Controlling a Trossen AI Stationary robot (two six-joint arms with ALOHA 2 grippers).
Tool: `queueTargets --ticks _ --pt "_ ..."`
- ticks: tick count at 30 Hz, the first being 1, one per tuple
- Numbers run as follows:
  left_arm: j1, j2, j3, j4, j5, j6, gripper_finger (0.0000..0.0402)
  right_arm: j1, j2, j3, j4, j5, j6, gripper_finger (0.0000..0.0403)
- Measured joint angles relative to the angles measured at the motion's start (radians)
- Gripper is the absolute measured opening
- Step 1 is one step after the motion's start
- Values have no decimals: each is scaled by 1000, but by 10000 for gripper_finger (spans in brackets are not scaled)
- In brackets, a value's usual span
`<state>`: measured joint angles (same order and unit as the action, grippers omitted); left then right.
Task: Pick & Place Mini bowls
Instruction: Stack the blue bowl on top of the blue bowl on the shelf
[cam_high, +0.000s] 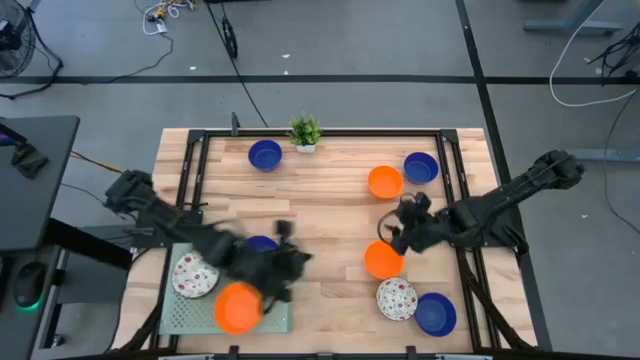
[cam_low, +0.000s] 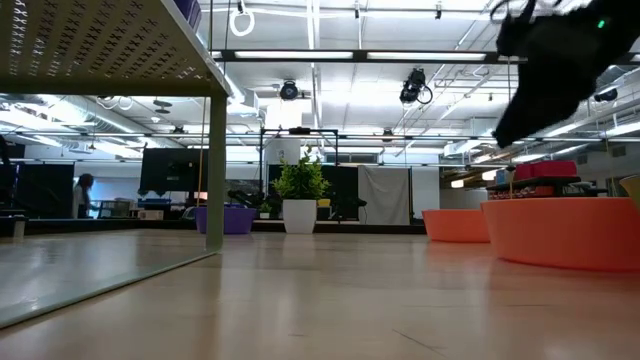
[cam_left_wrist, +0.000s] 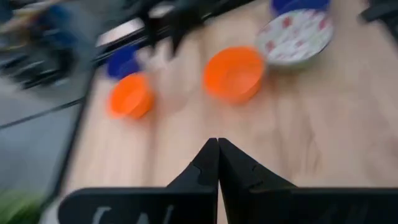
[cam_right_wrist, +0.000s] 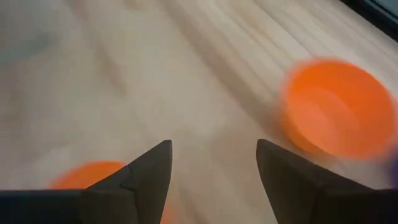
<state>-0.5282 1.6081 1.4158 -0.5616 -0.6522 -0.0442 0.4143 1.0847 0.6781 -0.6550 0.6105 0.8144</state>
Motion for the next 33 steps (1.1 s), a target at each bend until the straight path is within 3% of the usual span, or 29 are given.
queueTargets --ticks 4,9,15,19,24,28,33 --pt "201 82 0 281 311 151 4 -158 -12 0 -178 -65 37 235" --pt "427 177 0 473 351 137 7 -410 -14 0 -277 -124 -161 220" --pt "627 222 0 508 538 37 3 -700 -11 0 -206 -220 -425 195" --pt "671 223 0 516 562 35 7 -855 -2 0 -149 -311 -509 182" --pt "673 217 0 513 595 62 4 -975 45 0 -118 -327 -573 170" --pt "672 217 -10 525 636 64 4 -1030 102 0 -97 -362 -616 165" --pt "677 173 -145 677 637 55 7 -1044 184 0 -60 -394 -655 164"
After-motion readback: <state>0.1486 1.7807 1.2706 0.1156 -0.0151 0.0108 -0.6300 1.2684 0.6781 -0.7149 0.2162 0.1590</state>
